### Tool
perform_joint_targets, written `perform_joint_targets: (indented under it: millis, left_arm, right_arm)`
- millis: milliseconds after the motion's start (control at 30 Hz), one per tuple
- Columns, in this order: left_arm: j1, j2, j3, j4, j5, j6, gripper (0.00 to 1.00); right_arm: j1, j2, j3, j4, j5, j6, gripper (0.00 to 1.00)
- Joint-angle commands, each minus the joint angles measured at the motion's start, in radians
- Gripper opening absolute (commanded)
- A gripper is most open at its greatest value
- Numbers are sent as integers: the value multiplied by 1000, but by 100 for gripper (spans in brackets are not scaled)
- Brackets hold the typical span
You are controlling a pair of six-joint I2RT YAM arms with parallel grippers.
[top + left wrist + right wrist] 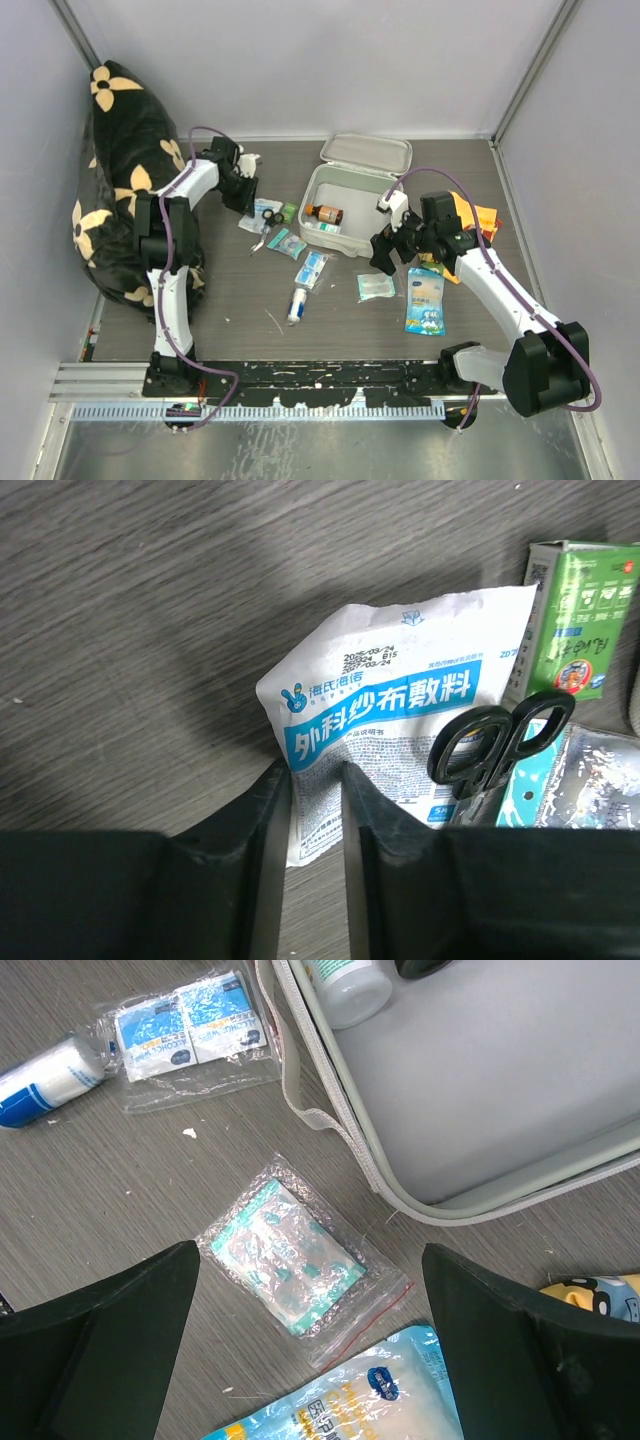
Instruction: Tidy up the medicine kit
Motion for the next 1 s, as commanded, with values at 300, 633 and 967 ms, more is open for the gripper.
perform_joint_targets:
  millis: [300,633,967]
  left_arm:
    - [41,-116,-52,58,44,-34,1]
    - [38,-295,-58,92,60,72,0]
    - [-103,-480,-122,-7,225,328,0]
  right_arm:
    - [-3,-19,28,16,-29,-10,99]
    - [18,74,159,30,-152,30,96]
    - [45,267,448,123,-299,295,94]
